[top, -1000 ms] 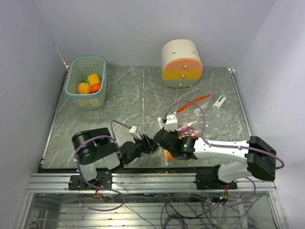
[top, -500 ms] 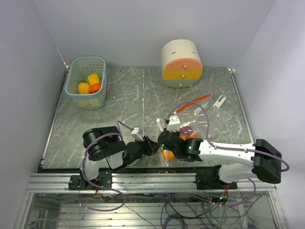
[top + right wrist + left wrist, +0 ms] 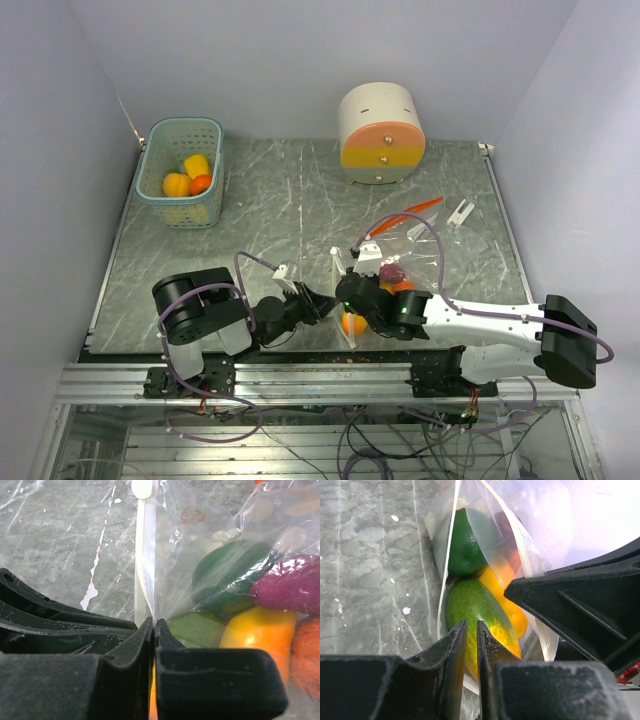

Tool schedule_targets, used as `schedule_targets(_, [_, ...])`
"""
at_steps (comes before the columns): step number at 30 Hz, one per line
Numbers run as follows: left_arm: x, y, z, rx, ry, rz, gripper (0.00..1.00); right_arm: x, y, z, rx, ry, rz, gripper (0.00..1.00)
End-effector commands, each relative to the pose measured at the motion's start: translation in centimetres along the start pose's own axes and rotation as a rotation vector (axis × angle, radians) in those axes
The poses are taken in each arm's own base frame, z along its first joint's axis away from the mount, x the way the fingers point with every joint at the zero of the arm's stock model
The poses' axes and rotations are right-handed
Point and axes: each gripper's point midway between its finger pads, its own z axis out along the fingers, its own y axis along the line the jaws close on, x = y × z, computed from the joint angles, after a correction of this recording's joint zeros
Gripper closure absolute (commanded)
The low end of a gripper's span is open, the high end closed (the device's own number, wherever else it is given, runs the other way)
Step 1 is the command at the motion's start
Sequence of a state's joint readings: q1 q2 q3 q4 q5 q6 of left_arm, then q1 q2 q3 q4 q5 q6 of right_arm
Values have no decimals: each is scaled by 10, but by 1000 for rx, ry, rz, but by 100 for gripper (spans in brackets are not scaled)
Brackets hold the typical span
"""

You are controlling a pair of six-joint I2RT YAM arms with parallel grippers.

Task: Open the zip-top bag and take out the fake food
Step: Pick up the fake fruit from the zipper food storage bag.

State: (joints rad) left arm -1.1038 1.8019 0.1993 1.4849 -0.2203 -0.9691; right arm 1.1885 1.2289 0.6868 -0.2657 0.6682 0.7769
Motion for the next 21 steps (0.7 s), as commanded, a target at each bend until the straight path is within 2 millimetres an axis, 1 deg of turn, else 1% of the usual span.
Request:
schedule_targets(1, [-16, -42, 3, 164, -57, -29, 76, -5, -3, -1, 10, -23, 8, 100])
schedule_targets(3, [-16, -42, 5, 160, -55, -30, 76, -5, -4, -1, 10, -22, 9, 100])
schedule_targets(6, [-13, -48, 11, 179, -35, -35, 75, -5, -2, -2, -5, -27, 14, 100])
schedule_targets(8, [-8, -55, 18, 199, -10, -39, 73, -5, -1, -2, -11, -29, 15, 100])
schedule_targets(10, [1, -54, 24, 196, 23, -46, 71, -5, -2, -2, -8, -31, 13, 100])
schedule_targets(13, [15, -47, 30, 175, 57, -62, 68, -6, -1, -2, -7, -32, 9, 100])
schedule_targets(18, [32, -28, 30, 120, 80, -66, 65, -7, -2, -3, -12, -34, 7, 100])
schedule_targets(21, [42, -21, 32, 80, 105, -47, 61, -7, -1, -3, -22, -39, 7, 100])
